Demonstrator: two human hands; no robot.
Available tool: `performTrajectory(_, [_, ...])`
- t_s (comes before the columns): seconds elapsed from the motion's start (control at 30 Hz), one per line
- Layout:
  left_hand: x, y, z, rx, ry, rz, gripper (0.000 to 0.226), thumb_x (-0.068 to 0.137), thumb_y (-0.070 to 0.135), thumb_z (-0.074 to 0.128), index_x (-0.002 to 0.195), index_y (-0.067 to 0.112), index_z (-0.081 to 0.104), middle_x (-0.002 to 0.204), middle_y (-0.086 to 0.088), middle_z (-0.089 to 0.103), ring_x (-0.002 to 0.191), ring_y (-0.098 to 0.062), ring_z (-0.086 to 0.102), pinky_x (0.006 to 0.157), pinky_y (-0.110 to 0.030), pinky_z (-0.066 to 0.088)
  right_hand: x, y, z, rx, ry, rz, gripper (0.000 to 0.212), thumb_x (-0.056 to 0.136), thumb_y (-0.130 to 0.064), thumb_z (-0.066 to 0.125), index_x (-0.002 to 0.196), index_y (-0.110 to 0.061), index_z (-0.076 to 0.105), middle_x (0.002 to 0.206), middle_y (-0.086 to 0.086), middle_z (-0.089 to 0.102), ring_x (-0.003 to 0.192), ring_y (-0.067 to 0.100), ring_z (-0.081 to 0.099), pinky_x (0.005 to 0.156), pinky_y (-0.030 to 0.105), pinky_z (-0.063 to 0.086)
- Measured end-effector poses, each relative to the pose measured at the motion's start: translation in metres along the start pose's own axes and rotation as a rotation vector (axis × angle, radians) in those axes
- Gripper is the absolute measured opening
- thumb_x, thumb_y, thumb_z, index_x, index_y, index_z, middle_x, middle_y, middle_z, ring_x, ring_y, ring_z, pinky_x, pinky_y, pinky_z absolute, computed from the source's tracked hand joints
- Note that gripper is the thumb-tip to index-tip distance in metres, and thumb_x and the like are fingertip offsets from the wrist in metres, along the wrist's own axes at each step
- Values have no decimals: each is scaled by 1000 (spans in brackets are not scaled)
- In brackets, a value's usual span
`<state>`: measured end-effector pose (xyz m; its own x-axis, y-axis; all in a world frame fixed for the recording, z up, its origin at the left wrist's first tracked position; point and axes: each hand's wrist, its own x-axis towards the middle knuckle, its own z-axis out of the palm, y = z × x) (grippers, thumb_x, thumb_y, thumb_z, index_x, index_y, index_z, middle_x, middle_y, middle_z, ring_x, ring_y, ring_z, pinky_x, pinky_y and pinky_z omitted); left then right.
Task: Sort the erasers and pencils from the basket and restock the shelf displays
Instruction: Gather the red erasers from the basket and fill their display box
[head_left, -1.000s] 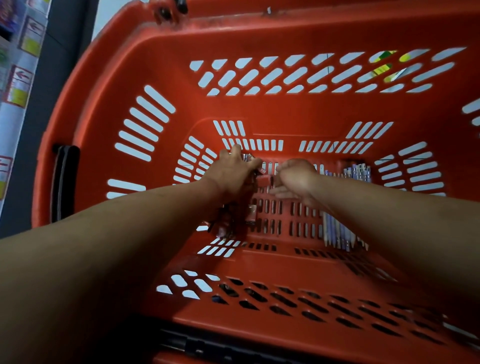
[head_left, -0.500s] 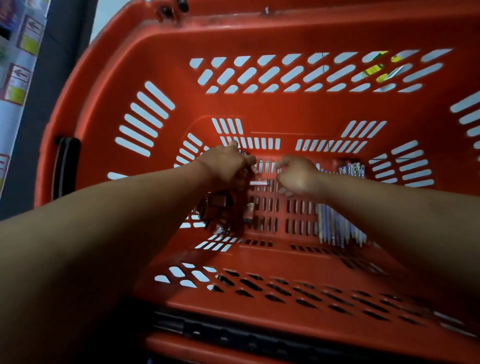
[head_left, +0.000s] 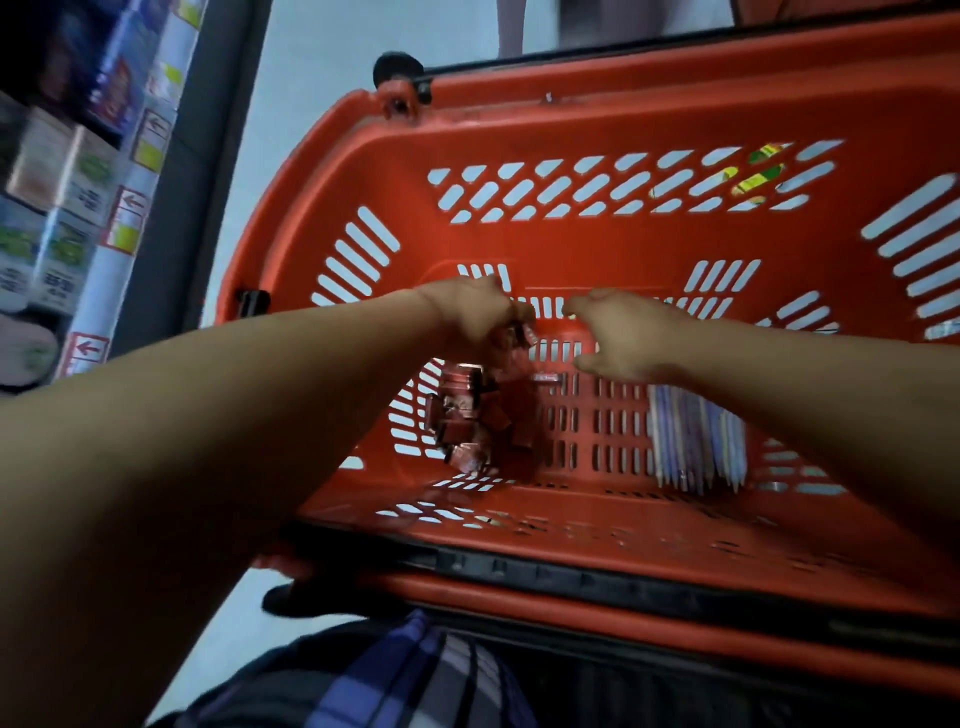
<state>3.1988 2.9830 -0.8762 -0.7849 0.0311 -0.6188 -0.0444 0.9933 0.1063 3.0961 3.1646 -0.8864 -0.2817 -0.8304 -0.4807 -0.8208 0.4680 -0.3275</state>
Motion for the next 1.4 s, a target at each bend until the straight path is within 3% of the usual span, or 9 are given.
performTrajectory(0.17, [-29,17,-27,64,107,23,48,88,45,70,131,33,54,96,-1,49,97,-29,60,82,-39,53,-37,-10,-34,-106,44,-14,65,92,-41,66,146,-17,38,133,9,49,121,30,55,97,38,48])
performTrajectory(0.33, [-72,40,-63,90,258,92,46,90,41,68,130,23,56,79,7,44,103,-29,54,73,-32,40,-93,-26,-76,-210,148,-31,67,91,-44,65,146,-19,36,139,8,45,126,30,53,100,44,49])
performTrajectory(0.5, [-130,75,-109,146,346,88,56,88,36,68,140,23,52,96,-9,59,106,-34,55,82,-36,49,-170,-40,-108,-263,249,26,72,89,-44,66,148,-18,35,146,8,42,132,30,50,104,44,47])
performTrajectory(0.63, [-182,114,-147,196,448,86,58,87,37,69,141,27,50,104,-11,58,92,-25,51,79,-34,46,-238,-54,-123,-269,327,109,69,91,-44,66,147,-17,36,140,8,43,124,33,55,99,45,49])
performTrajectory(0.87, [-258,192,-197,219,607,127,59,86,41,69,141,31,51,103,-9,52,98,-33,56,86,-39,51,-351,-79,-150,-270,496,180,64,90,-44,65,142,-19,38,138,7,44,124,30,53,97,43,50])
performTrajectory(1.07, [-294,264,-238,257,707,259,56,88,39,67,142,31,51,101,1,43,97,-24,51,78,-29,37,-439,-86,-179,-292,591,278,60,90,-46,65,140,-24,39,135,5,46,120,29,55,91,44,52])
performTrajectory(1.23, [-294,316,-272,276,790,394,56,87,37,70,140,29,52,105,-9,57,91,-21,45,78,-33,43,-505,-77,-192,-281,672,395,58,92,-42,63,142,-21,40,141,7,45,123,29,54,94,44,50])
performTrajectory(1.3, [-289,341,-284,276,807,447,56,88,34,70,141,26,53,104,-11,57,87,-18,40,74,-31,38,-530,-69,-192,-280,699,453,61,93,-41,63,145,-23,38,141,6,44,123,29,53,94,43,50])
performTrajectory(1.4, [-278,379,-296,241,817,543,59,84,42,65,140,29,52,104,-8,54,93,-25,53,77,-31,43,-567,-53,-187,-262,737,548,64,94,-43,62,148,-24,34,143,5,42,125,28,51,94,44,50])
